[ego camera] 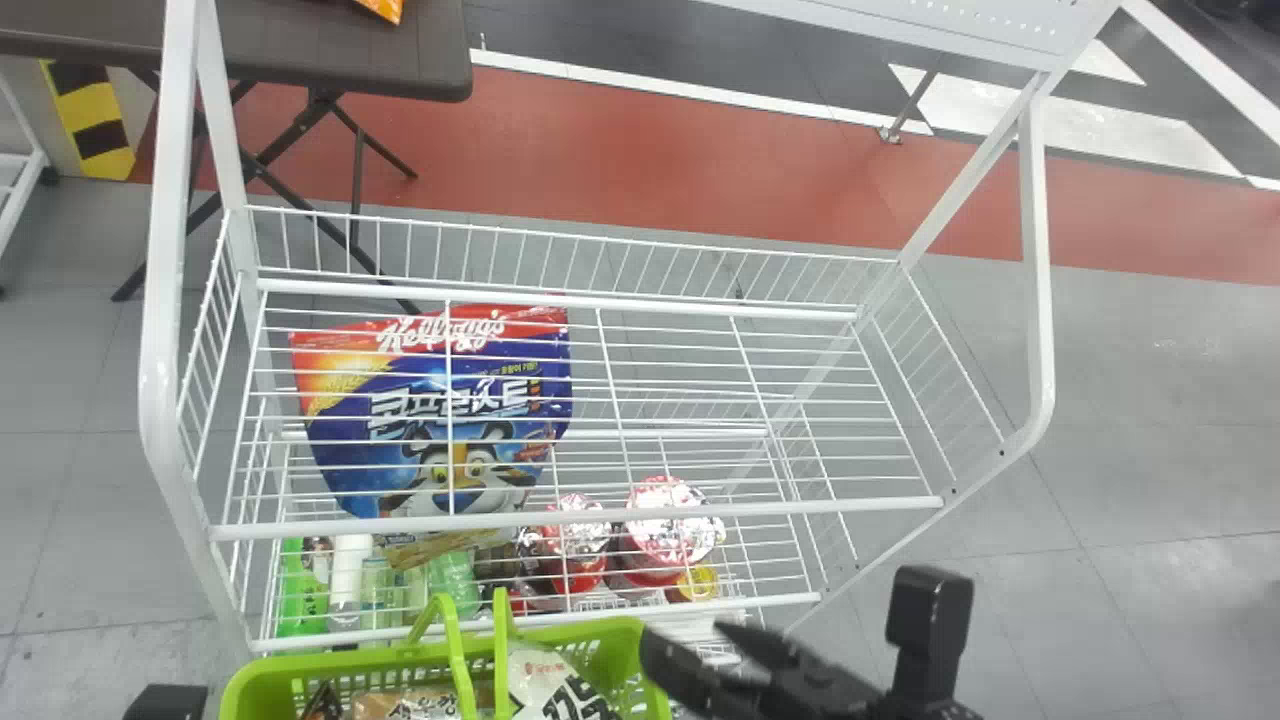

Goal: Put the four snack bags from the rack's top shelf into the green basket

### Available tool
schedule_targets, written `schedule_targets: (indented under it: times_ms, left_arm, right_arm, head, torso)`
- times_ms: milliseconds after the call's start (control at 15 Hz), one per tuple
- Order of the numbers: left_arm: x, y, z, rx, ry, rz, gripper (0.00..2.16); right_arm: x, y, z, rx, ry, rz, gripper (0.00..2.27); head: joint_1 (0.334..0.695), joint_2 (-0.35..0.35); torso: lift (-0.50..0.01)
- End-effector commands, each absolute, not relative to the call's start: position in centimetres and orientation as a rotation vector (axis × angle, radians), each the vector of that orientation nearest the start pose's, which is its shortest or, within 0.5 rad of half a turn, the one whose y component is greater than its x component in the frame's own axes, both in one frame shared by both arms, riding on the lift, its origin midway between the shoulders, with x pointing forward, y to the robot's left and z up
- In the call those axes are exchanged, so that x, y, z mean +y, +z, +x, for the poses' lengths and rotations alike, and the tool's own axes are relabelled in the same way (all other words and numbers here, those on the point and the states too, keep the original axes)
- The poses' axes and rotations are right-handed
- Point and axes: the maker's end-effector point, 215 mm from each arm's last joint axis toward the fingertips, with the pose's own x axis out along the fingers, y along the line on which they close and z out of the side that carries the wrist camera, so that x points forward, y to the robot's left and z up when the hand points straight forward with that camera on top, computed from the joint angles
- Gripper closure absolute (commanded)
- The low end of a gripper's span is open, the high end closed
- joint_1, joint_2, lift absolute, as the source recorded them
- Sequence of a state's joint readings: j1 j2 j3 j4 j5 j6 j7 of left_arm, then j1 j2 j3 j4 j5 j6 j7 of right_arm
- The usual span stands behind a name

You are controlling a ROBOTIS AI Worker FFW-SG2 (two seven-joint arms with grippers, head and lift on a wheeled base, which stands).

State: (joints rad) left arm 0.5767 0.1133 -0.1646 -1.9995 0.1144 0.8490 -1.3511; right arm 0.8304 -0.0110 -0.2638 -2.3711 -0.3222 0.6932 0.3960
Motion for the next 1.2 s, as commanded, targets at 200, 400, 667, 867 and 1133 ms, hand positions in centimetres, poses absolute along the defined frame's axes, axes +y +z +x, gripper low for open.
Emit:
schedule_targets:
  times_ms: [200, 400, 667, 867, 1133]
  left_arm:
    - [-2.4, -44.5, 13.9, 0.881, -1.434, -0.698, 2.05]
    - [-2.7, -44.5, 13.8, 0.88, -1.438, -0.699, 2.05]
    - [-2.6, -44.5, 13.8, 0.881, -1.439, -0.696, 2.05]
    - [-2.7, -44.5, 13.9, 0.881, -1.442, -0.695, 2.05]
    - [-2.6, -44.5, 14.0, 0.879, -1.44, -0.693, 2.05]
  right_arm:
    - [-23.2, -31.5, 33.8, 0.155, 0.246, 0.123, 0.05]
    - [-22.3, -29.7, 34.1, 0.134, 0.231, 0.052, 0.05]
    - [-22.7, -30.8, 34.3, 0.157, 0.185, 0.037, 0.06]
    - [-22.8, -30.7, 34.3, 0.154, 0.182, 0.036, 0.06]
    - [-22.8, -30.6, 34.4, 0.151, 0.182, 0.036, 0.06]
  head:
    - [0.695, -0.35]
    - [0.695, -0.35]
    - [0.695, -0.35]
    - [0.695, -0.35]
    - [0.695, -0.35]
  torso:
    - [0.0]
    - [0.0]
    - [0.0]
    - [0.0]
    - [0.0]
